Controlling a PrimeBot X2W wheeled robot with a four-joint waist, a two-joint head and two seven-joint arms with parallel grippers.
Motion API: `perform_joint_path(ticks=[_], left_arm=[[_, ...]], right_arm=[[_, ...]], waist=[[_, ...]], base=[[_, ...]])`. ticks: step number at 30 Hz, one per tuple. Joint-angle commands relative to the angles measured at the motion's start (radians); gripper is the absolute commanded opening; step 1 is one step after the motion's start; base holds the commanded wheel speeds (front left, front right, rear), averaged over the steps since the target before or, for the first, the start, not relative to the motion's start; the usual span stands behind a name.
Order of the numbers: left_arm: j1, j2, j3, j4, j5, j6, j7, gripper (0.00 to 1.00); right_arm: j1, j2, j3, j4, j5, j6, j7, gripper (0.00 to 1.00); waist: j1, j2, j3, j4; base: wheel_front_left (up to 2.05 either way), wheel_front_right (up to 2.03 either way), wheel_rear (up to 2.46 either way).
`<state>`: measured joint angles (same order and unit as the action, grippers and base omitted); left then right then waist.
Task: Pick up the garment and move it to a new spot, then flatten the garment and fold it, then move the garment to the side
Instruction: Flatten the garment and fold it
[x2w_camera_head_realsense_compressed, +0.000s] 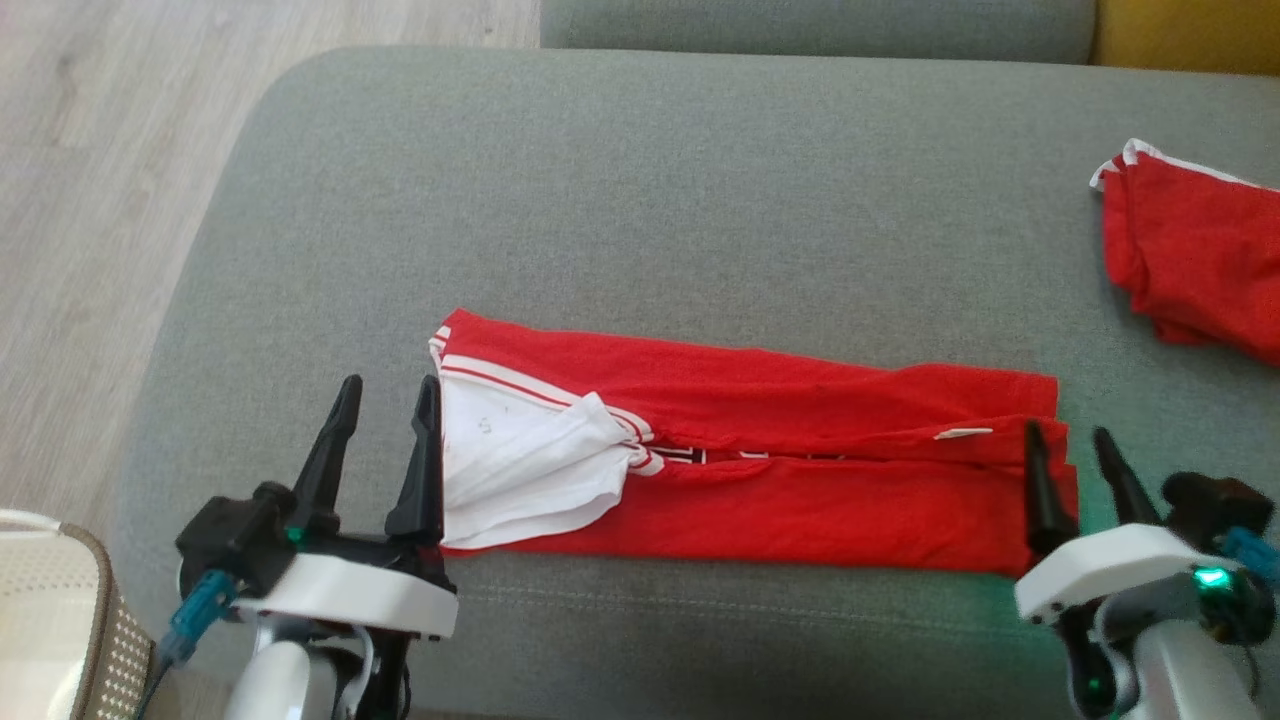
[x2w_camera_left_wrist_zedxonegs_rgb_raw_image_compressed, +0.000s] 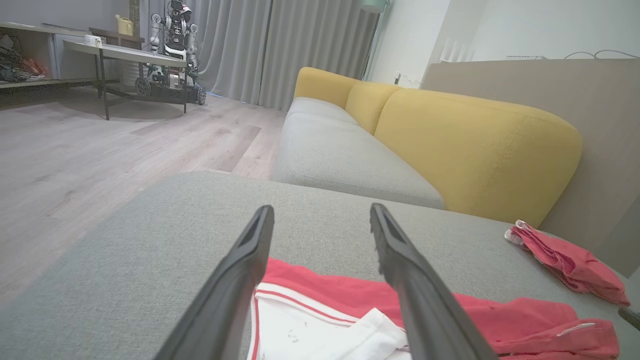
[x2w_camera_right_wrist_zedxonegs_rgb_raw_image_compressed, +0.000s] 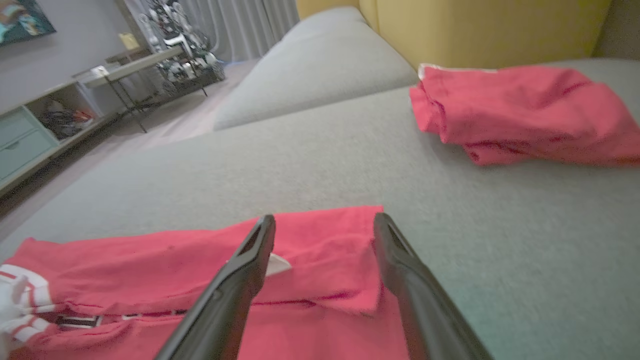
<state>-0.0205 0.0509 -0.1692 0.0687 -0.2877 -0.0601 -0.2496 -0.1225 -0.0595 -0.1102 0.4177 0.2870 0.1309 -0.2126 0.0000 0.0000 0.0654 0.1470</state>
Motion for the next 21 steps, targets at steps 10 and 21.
perform_joint_path(ticks=[10,21], left_arm=[[-0.066,-0.001,0.003,-0.029,-0.008,0.009,-0.012,1.0],[-0.074,-0.001,0.011,-0.024,-0.009,0.013,-0.012,1.0]], right_arm=[[-0.174,0.009,-0.096,0.2,0.032,0.0,0.026,1.0],[-0.222,0.009,-0.089,0.411,0.042,0.0,0.022,1.0]], waist=[[0.0,0.0,0.043,0.022],[0.0,0.0,0.043,0.021]], base=[[0.0,0.0,0.0],[0.0,0.0,0.0]])
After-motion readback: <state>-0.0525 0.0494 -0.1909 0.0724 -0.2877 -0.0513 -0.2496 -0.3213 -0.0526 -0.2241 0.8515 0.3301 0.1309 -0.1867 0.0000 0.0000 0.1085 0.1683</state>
